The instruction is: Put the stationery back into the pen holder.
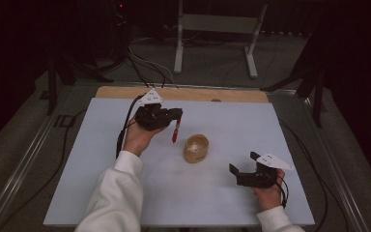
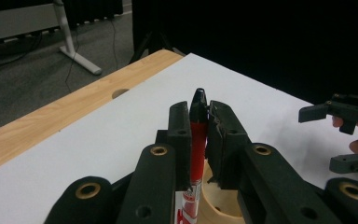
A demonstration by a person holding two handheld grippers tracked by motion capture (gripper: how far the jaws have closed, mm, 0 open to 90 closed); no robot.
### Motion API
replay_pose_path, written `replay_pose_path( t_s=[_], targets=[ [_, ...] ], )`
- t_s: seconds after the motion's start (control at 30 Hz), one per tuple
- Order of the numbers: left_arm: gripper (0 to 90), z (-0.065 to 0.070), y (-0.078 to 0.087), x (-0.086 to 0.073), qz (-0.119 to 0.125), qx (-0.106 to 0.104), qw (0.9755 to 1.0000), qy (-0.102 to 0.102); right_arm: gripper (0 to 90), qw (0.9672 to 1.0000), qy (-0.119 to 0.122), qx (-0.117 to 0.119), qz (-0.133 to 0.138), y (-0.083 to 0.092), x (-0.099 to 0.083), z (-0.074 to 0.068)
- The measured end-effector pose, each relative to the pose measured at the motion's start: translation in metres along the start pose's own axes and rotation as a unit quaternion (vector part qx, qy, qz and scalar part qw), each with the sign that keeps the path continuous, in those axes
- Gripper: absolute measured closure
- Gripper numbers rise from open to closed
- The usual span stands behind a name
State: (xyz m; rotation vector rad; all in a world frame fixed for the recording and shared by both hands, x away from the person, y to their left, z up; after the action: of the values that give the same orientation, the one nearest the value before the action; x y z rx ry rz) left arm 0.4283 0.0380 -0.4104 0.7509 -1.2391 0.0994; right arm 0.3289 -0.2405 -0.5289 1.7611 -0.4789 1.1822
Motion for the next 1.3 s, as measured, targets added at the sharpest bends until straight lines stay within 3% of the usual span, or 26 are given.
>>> replay_pose_path(
  t_s=[0.73,1.3],
  targets=[
    [80.8,0.009,-0.003,0.021,0.026,-0.02,0.9995,0.001,0.0,1.0,-0.002,0.001,-0.001,-0.001,0.0,0.0],
    [80.8,0.024,-0.019,0.031,0.037,-0.051,0.998,0.004,0.0,1.0,-0.001,0.001,0.0,0.0,0.0,0.001]
  ],
)
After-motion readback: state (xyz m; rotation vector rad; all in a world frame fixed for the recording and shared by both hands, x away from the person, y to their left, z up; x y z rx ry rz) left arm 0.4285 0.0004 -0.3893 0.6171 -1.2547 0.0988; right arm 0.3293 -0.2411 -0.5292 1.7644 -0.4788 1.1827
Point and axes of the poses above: each handheld gripper's, and its own axes: y roughly backward along the jaws, x roughly out of its top, z roughly to its right, the point moved 7 cm from there along -y, roughly forward along the jaws, and after that the axes turned 3 degrees about -z, right-handed, at the moved point
